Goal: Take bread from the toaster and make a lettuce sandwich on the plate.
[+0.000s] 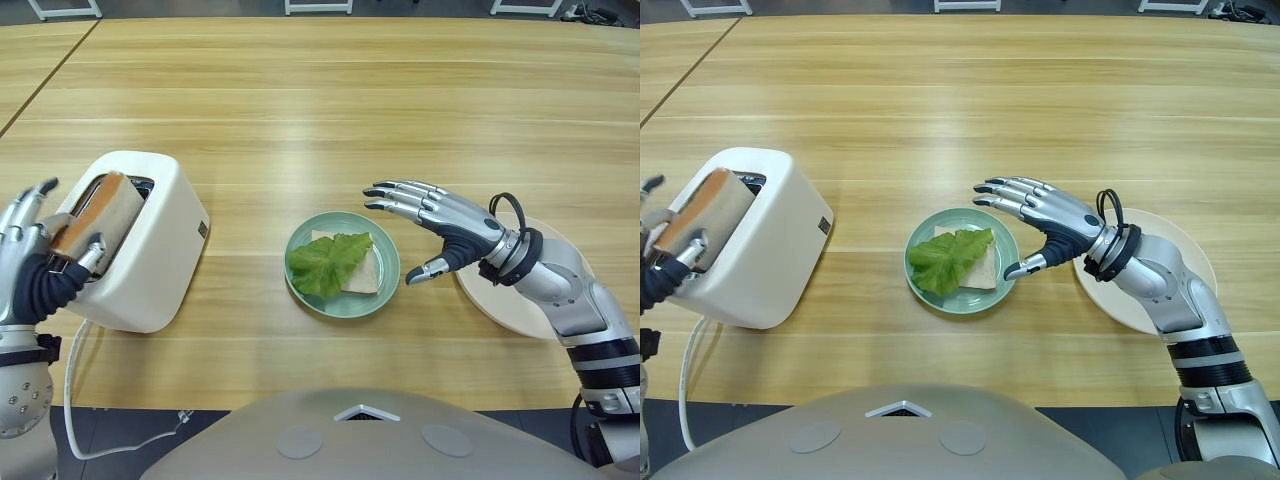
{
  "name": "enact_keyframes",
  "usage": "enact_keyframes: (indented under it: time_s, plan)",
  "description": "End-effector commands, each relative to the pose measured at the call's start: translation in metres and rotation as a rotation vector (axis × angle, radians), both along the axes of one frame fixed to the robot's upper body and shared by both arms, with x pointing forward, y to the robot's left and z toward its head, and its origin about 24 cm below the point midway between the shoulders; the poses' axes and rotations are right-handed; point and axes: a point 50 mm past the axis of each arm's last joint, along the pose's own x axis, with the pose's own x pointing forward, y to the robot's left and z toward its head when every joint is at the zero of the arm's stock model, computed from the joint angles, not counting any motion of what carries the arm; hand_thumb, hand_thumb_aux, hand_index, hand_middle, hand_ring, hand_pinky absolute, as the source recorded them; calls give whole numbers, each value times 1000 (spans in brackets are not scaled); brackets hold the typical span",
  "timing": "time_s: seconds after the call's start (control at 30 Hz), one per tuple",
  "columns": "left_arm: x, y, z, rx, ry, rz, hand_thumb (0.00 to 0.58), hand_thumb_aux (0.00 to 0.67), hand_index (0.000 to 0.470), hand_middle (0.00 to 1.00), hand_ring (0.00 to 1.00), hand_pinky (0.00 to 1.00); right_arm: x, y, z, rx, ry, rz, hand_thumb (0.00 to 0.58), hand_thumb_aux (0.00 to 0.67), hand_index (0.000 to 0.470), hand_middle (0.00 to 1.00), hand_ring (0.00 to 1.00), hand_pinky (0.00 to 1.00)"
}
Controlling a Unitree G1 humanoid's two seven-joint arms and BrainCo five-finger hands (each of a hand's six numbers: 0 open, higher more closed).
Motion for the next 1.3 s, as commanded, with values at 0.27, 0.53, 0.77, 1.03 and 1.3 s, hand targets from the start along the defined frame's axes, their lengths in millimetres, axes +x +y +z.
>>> enact_keyframes:
  time_s: [0.27,0.53,0.77,1.03,1.3]
  plan:
    - [37,-44,88,144,-410,-311,580,670,470,0,0,0,14,-13,7,55,-69,-123,0,0,0,0,0,0]
    - [91,-120,53,91,-305,-620,580,670,470,0,0,0,31,-33,12,110,-117,-293,0,0,0,0,0,0]
    - [115,-185,-23,296,-205,-820,580,670,470,0,0,0,38,-32,10,128,-119,-300,0,0,0,0,0,0]
    - [109,-216,-77,443,-173,-928,580,670,470,0,0,0,37,-27,3,116,-100,-269,0,0,0,0,0,0]
    - [89,-213,-98,405,-90,-919,132,81,57,0,0,0,35,-25,1,102,-87,-246,0,0,0,0,0,0]
